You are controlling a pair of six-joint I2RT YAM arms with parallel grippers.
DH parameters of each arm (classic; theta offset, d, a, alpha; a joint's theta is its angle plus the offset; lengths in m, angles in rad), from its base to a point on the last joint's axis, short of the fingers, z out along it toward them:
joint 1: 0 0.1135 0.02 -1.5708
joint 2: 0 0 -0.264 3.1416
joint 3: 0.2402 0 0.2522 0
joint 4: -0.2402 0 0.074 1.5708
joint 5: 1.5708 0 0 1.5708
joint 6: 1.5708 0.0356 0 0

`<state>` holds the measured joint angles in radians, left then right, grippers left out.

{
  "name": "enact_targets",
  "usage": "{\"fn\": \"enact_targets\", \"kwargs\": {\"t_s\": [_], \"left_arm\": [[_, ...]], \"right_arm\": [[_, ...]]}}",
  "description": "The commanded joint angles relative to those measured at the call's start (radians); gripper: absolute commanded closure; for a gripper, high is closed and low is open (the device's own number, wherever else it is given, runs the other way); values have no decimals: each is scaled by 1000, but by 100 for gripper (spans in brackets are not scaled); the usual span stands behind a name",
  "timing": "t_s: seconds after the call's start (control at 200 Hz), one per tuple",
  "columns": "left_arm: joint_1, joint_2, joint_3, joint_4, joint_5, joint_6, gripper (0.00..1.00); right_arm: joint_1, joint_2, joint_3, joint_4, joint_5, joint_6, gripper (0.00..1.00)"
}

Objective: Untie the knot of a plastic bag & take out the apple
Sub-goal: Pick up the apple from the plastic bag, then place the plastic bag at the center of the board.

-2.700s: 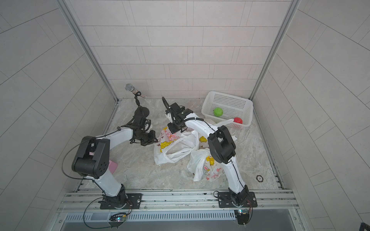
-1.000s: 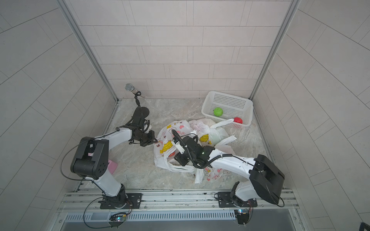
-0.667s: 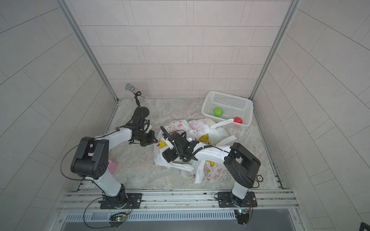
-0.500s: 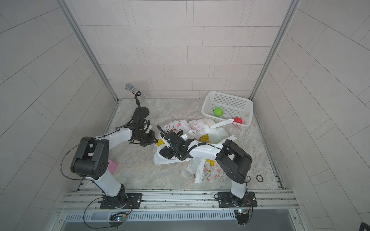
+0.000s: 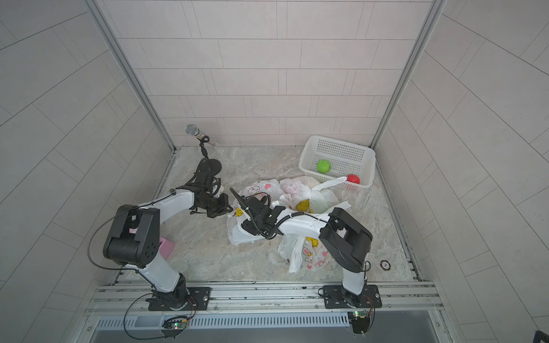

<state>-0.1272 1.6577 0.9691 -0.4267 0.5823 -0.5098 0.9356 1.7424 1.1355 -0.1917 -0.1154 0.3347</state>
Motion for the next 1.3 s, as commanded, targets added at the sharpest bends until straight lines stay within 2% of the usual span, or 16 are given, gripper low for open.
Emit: {"fn": "enact_targets", "kwargs": {"t_s": [0.0, 0.13, 0.4, 0.5, 0.595, 0.71, 0.771, 0.866, 0.956, 1.041, 1.086, 1.111, 1.131, 1.141, 1.211, 1.296], "left_arm": [[70, -75, 3, -20, -16, -37, 100], [115, -152, -53, 23, -56, -92, 100], [212, -226, -60, -7, -180, -121, 100], [295, -221, -44, -28, -207, -134, 100], [400, -205, -13, -91, -209, -115, 100], [486, -209, -22, -57, -170, -130, 100], [504, -211, -11, -58, -196, -132, 97], [514, -218, 19, -67, -226, -136, 79], [515, -244, 36, -58, -193, -140, 53], [515, -284, 55, -70, -185, -129, 31], [514, -306, 71, -84, -187, -120, 26], [515, -319, 82, -95, -193, -115, 19], [515, -329, 89, -102, -195, -113, 4], [516, -333, 94, -104, -194, -112, 1], [514, -368, 124, -123, -177, -84, 0], [510, -413, 151, -138, -141, -46, 0]], "right_arm": [[4, -164, -41, -43, 49, -19, 48], [5, -325, -98, -36, 108, -51, 60], [-30, -596, -22, -83, 14, -69, 78], [-178, -671, -4, -95, -2, -33, 84], [-389, -682, 22, -143, 10, 20, 90], [-613, -596, 58, -181, 5, 38, 96], [-708, -512, 95, -185, -7, 41, 97], [-805, -345, 194, -210, 12, 38, 96], [-869, -185, 297, -236, 8, 43, 92], [-921, -62, 381, -258, -27, 62, 84], [-940, -6, 421, -269, -28, 70, 78], [-948, 25, 443, -276, -26, 69, 74], [-953, 47, 467, -287, -27, 67, 74], [-956, 58, 475, -294, -26, 65, 74], [-964, 122, 550, -353, -9, 49, 64], [-971, 161, 605, -405, -6, 33, 36]]}}
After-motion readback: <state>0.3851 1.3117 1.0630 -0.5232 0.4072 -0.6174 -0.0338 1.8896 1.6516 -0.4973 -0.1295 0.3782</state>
